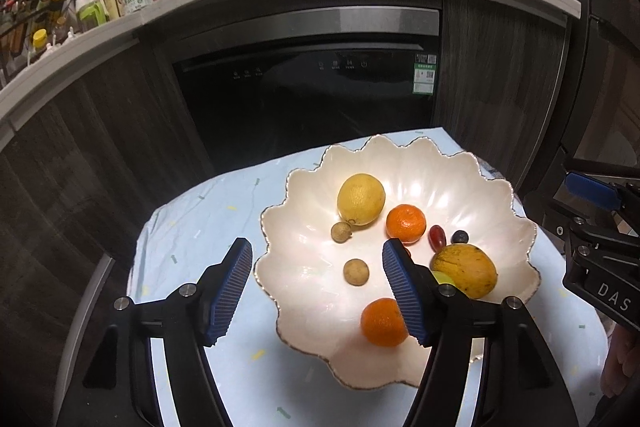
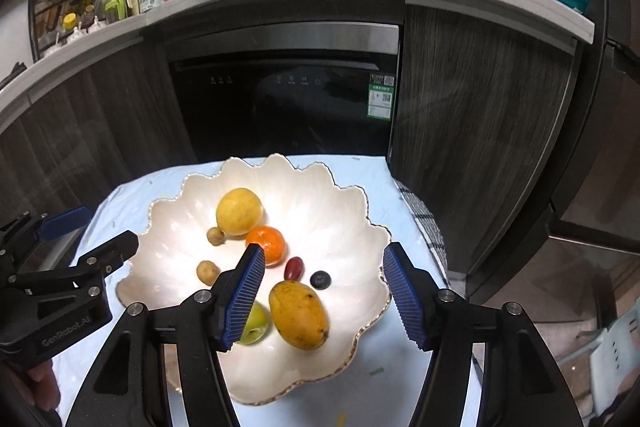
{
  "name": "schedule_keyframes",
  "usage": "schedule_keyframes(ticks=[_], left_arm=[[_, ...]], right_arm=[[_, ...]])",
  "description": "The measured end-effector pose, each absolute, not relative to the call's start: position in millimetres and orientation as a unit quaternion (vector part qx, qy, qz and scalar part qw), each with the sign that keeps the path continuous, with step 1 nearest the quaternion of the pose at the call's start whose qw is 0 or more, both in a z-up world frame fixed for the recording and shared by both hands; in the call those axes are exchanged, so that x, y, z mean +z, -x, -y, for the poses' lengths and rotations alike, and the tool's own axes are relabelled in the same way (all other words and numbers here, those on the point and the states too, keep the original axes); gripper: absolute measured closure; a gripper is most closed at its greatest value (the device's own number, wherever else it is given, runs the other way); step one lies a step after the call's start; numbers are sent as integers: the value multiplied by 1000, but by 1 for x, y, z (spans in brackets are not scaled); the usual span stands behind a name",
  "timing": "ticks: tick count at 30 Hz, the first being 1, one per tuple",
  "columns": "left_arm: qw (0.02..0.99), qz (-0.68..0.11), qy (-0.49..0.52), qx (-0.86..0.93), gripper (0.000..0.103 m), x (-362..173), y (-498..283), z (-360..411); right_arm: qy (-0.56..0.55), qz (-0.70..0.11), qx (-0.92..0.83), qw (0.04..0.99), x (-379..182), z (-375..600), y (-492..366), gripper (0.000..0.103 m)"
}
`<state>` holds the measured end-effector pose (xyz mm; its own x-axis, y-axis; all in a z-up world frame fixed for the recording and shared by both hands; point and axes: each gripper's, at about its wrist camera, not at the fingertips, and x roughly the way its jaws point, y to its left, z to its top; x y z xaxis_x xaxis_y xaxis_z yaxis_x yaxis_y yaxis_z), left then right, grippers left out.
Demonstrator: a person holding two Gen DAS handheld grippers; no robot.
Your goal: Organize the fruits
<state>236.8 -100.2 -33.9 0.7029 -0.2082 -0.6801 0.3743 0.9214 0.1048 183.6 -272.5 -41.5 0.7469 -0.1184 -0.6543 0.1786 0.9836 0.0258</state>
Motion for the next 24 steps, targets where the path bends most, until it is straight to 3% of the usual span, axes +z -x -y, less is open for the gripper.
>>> schedule_keyframes(ticks=[24], left_arm=[[932, -324, -94, -133, 36, 5, -152, 61]], right_arm=[[-40, -315, -61, 946, -8, 241, -106, 40]])
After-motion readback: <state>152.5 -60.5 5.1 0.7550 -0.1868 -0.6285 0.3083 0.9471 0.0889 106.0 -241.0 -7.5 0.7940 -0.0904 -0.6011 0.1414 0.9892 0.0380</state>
